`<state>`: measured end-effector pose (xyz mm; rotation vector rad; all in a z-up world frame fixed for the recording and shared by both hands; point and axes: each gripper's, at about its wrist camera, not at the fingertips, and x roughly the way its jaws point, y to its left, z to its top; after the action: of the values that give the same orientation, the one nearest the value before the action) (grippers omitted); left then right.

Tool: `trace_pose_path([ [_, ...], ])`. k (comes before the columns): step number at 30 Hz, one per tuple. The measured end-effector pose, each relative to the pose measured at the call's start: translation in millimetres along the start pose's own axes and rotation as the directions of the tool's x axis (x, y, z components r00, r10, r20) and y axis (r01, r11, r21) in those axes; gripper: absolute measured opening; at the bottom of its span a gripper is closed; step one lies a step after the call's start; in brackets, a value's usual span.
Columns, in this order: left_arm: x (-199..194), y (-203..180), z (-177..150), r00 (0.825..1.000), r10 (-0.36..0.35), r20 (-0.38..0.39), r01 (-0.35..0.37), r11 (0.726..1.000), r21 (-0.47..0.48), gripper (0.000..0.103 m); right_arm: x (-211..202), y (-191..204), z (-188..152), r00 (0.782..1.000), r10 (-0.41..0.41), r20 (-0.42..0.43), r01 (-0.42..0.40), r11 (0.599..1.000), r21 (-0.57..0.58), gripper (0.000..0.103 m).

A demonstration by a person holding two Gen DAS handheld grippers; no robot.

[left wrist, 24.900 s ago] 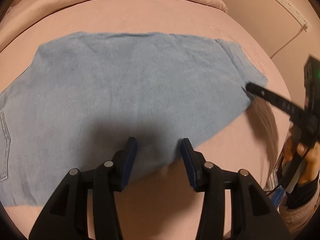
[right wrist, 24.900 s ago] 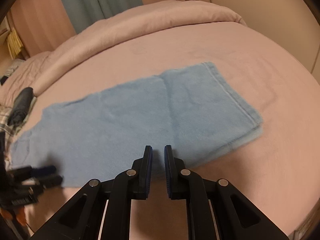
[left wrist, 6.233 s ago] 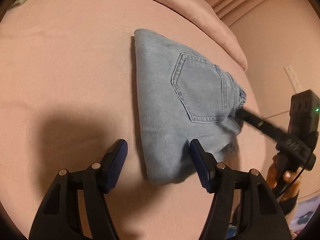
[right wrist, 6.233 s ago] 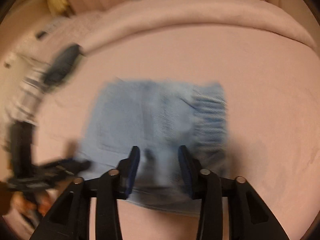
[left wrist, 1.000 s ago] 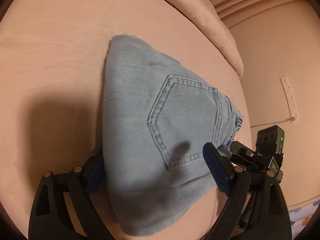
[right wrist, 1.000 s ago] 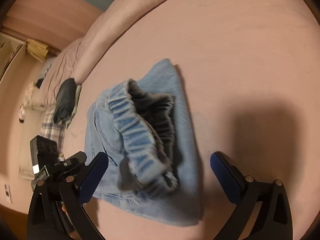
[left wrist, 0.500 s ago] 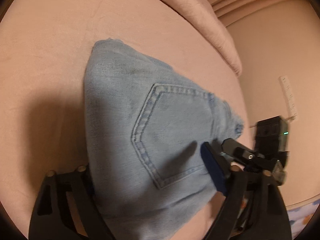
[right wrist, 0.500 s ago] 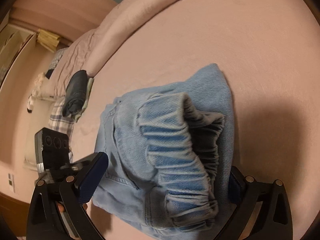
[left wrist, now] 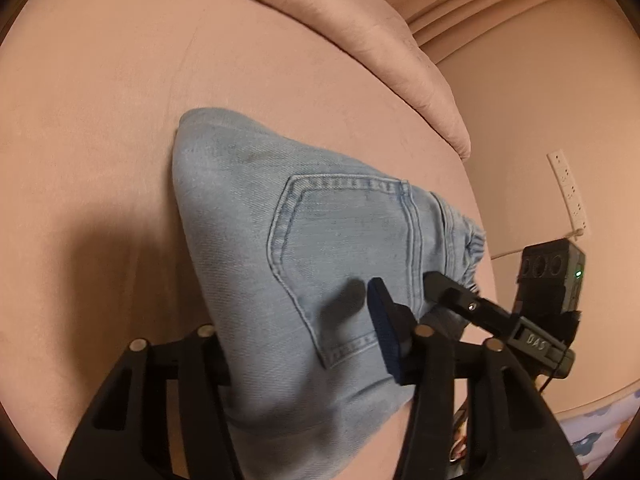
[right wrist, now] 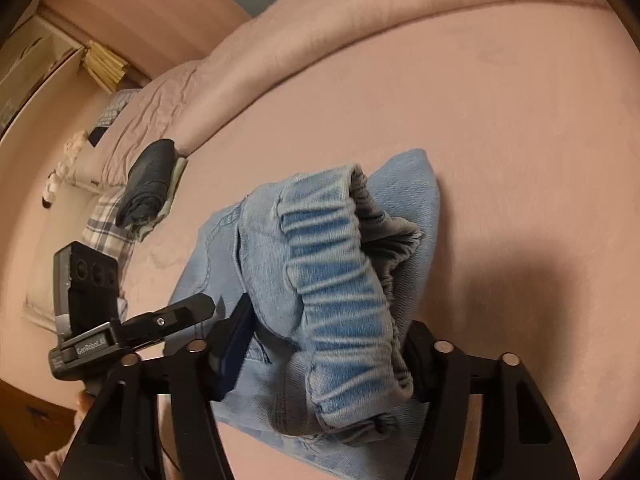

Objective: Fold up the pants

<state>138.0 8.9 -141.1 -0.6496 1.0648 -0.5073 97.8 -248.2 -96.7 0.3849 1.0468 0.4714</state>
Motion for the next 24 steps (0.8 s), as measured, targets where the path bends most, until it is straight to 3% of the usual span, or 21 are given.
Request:
trace_pose_path([
  [2, -7, -1, 2, 1.0, 0.007, 0.017, -0.007, 1.0, 0.007, 0.05, -4, 4, 2, 1.0, 0.007, 0.016, -0.007, 1.0, -0.002, 0.059],
  [10, -44, 2, 13, 0.995, 0.017, 0.094, -0.021, 0.999, 0.037, 0.05, -8, 35, 17, 0.998, 0.039, 0.053, -0.035, 0.996, -0.077, 0.059],
  [24, -85, 44, 43, 0.983, 0.081, 0.164, -0.081, 0.997, -0.007, 0.05, 36, 89, 51, 0.996, 0.085, 0.013, -0.081, 0.983, -0.163, 0.059],
])
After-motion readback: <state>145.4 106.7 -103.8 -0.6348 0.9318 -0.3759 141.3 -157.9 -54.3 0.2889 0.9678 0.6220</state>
